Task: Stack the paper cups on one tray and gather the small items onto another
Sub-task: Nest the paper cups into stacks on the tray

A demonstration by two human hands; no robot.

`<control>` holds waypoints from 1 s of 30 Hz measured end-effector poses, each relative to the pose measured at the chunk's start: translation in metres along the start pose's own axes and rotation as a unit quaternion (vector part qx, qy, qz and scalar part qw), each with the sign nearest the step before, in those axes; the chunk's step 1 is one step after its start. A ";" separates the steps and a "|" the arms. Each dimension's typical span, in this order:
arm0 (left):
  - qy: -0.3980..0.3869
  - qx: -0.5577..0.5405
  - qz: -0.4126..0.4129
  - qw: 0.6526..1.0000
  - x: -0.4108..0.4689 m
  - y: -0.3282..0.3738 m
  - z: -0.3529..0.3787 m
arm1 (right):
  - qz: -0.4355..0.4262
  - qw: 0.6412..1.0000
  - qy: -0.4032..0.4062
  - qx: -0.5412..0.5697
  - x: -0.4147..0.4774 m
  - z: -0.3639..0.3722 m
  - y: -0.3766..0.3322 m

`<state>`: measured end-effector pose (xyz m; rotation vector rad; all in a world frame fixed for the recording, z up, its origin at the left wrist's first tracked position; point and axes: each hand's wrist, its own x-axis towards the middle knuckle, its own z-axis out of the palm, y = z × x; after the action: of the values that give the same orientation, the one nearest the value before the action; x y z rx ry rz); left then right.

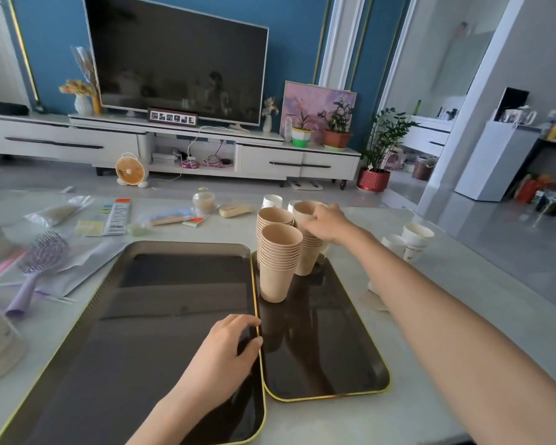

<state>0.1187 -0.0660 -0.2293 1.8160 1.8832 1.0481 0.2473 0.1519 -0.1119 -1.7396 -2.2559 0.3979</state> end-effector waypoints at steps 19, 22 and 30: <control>0.033 0.021 0.000 0.999 0.006 0.017 0.000 | 0.170 0.896 0.369 0.182 -0.022 -0.022 0.136; 0.116 -0.021 0.011 0.993 0.011 0.032 0.000 | 0.141 0.951 0.249 0.120 -0.015 -0.017 0.167; 0.095 -0.116 0.081 0.985 0.013 0.094 0.009 | 0.115 0.986 0.113 0.034 0.026 -0.007 0.190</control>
<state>0.1904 -0.0581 -0.1672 1.8114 1.6492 1.4782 0.4142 0.2234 -0.1750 -1.9108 -1.8737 0.3014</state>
